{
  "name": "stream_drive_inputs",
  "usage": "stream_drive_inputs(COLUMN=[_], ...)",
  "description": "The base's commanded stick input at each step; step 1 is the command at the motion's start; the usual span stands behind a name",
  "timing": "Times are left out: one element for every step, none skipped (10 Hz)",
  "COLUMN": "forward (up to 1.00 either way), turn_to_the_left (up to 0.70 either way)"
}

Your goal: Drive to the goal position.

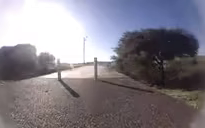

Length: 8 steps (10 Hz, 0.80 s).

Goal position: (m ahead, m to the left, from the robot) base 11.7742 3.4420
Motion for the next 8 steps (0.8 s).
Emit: stream_drive_inputs(forward=[0.7, 0.7, 0.7, 0.7, 0.7, 0.7, 0.7, 0.7], turn_to_the_left=[0.0, 0.0, 0.0, 0.0, 0.0, 0.0, 0.0, 0.0])
